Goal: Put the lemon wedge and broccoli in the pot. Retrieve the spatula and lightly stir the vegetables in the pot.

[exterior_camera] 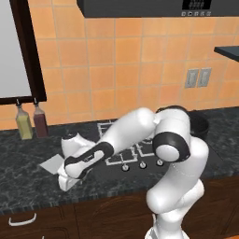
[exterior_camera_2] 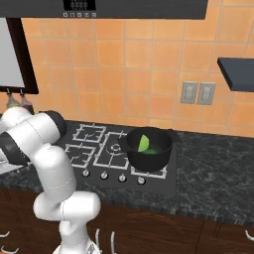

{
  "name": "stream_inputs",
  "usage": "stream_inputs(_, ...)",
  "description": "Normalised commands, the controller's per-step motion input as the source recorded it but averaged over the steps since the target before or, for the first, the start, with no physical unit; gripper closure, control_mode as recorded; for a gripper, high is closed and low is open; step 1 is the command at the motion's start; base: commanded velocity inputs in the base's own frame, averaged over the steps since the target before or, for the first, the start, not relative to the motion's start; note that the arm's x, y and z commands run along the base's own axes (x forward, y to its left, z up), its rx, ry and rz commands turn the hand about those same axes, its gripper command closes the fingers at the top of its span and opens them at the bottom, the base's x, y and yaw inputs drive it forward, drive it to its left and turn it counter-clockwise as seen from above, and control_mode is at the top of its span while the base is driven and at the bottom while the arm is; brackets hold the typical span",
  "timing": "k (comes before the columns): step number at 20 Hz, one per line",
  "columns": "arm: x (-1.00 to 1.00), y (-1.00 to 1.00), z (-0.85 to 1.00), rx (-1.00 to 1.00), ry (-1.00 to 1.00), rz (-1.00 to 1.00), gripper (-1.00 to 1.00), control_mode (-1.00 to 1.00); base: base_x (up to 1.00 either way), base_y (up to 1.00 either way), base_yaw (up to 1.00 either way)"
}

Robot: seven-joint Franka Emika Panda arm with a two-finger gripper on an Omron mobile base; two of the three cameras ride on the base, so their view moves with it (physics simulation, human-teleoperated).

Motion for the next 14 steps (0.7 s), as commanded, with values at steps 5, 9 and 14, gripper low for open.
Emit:
stream_inputs(5,0.0,-0.15,-0.07,-0.03,0.05,0.05,1.0,-1.0,0.0,0.0,0.0)
stream_inputs(9,-0.38,-0.56,0.41,-0.02,-0.1,0.25,1.0,-1.0,0.0,0.0,0.0)
stream_inputs(14,-0.39,-0.81,0.93,-0.26,-0.16,0.45,1.0,-1.0,0.0,0.0,0.0)
